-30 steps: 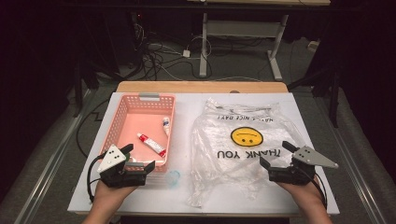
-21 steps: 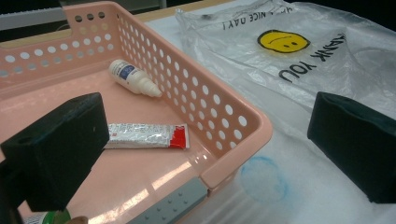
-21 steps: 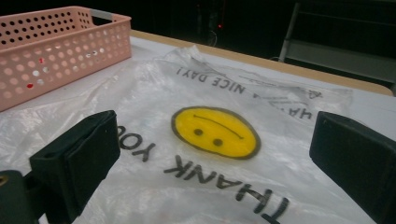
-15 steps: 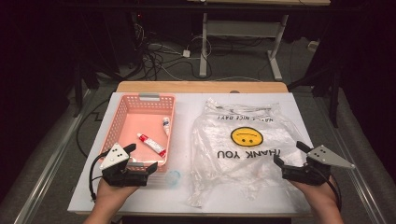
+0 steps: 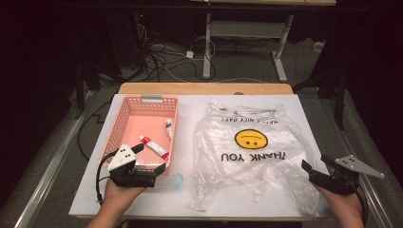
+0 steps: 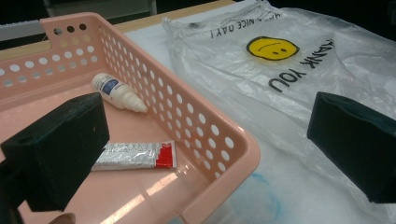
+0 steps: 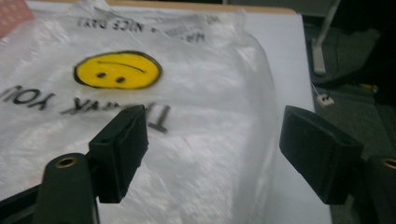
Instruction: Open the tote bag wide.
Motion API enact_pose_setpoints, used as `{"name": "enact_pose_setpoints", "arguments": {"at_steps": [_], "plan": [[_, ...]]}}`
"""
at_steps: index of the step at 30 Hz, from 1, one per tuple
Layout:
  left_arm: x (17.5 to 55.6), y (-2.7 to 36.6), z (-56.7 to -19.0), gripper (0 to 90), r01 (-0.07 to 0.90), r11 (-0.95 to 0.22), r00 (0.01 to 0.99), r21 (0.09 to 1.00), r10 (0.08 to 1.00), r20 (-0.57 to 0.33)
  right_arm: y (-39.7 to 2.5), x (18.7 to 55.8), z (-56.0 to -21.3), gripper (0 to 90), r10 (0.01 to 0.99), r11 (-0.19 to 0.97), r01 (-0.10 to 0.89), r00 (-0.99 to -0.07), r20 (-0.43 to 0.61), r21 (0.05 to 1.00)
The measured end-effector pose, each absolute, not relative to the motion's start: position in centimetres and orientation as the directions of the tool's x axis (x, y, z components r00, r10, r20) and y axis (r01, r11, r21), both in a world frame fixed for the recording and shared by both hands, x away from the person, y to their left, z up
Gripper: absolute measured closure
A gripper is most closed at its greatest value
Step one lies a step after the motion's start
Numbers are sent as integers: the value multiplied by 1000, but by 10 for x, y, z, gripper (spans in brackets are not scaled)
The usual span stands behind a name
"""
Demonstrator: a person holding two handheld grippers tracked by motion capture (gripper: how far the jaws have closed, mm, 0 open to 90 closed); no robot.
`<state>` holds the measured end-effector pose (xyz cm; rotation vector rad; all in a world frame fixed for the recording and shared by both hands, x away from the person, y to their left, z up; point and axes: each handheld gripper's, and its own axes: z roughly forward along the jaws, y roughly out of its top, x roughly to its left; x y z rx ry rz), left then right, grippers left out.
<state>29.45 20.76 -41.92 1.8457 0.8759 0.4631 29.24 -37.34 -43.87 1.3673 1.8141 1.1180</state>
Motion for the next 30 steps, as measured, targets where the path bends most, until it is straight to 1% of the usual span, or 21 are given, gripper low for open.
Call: {"name": "enact_pose_setpoints", "arguments": {"at_steps": [2,3,7,15,16,17,21,22,25,26,27,30], "plan": [[295,207,-419,0,360,-239,667,902,742,-70,-377,292,-441,261,960,112,463,-279,24,879],[296,206,-419,0,357,-241,668,902,741,-66,-384,290,-446,294,967,102,491,-255,31,865],[298,200,-420,0,354,-244,674,903,736,-65,-391,289,-453,339,969,93,519,-244,43,850],[301,193,-421,0,360,-250,678,899,732,-68,-396,286,-462,521,964,97,578,-256,68,810],[301,193,-421,0,360,-246,679,900,731,-72,-396,286,-462,552,964,100,581,-257,66,808],[302,193,-421,0,359,-245,681,900,729,-73,-395,286,-464,625,963,112,593,-262,59,798],[302,192,-420,0,354,-244,686,903,724,-73,-395,285,-467,762,963,121,615,-262,57,779],[302,192,-419,0,352,-240,686,905,724,-75,-395,285,-467,762,963,121,615,-262,57,779],[299,189,-416,0,341,-232,694,911,715,-78,-391,282,-467,900,959,145,614,-281,43,776],[297,185,-413,0,320,-239,702,917,709,-60,-390,281,-466,900,957,151,613,-288,42,775],[297,185,-413,0,320,-239,702,917,709,-60,-390,281,-466,900,957,151,613,-288,42,775],[298,180,-411,0,307,-249,710,919,703,-47,-379,277,-464,900,942,182,603,-332,37,777]]}}
